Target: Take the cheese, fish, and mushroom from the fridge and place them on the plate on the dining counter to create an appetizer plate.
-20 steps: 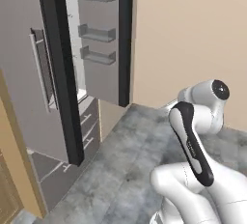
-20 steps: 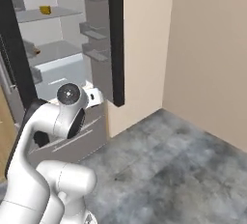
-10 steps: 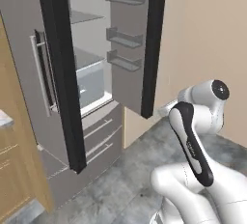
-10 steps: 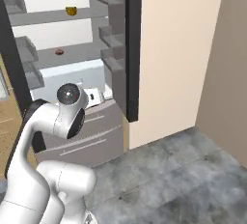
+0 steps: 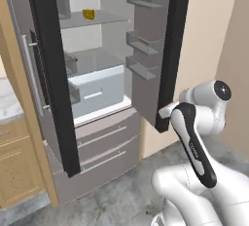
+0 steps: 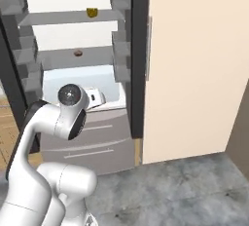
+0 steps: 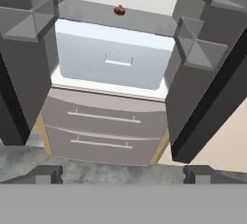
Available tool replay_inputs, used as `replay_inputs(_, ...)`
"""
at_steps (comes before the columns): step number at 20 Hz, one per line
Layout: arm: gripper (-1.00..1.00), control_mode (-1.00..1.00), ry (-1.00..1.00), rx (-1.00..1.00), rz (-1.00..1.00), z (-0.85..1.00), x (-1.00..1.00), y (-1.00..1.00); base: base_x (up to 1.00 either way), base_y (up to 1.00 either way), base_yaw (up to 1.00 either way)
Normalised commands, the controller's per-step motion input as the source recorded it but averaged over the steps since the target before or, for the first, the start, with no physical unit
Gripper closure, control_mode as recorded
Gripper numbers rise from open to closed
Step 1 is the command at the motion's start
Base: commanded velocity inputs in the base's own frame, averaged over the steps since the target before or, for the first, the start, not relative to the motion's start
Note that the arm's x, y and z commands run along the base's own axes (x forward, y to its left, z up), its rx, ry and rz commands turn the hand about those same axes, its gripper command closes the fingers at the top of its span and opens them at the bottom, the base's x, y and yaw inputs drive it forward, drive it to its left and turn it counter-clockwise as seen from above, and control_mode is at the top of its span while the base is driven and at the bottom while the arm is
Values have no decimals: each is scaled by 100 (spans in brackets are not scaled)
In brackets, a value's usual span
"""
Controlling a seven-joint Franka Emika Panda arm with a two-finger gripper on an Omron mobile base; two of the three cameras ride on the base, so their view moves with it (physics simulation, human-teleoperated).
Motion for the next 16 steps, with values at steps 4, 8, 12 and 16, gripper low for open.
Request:
replay_inputs(4, -100, 100, 0, 0, 0, 0, 0, 0, 54, 0, 33)
replay_inputs(8, -100, 100, 0, 0, 0, 0, 0, 0, 53, 1, 26)
replay_inputs(12, -100, 100, 0, 0, 0, 0, 0, 0, 48, -5, 24)
replay_inputs(16, -100, 100, 0, 0, 0, 0, 0, 0, 41, -25, 21)
